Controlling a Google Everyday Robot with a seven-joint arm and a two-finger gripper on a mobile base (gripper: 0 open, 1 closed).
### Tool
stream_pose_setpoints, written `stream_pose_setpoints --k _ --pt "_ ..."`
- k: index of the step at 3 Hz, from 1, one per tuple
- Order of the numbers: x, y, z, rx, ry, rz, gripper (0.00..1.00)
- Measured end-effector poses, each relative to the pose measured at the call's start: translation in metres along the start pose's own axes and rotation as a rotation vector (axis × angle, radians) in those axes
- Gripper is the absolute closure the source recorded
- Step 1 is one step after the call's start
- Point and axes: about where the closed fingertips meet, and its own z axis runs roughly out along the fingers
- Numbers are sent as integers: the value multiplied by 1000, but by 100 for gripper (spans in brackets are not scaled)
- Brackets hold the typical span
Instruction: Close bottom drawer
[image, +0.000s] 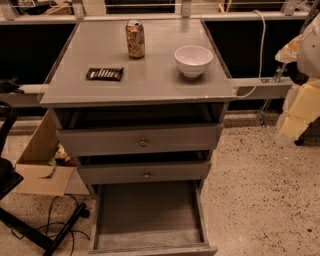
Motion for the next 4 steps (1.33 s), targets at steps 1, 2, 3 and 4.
stream_pose_setpoints --k 1,2,3,4 --pt "0 0 0 0 0 0 0" --pt "5 19 43 -5 -18 24 0" --pt "20 46 100 -11 -37 71 0" --pt "57 96 216 -101 -29 178 0"
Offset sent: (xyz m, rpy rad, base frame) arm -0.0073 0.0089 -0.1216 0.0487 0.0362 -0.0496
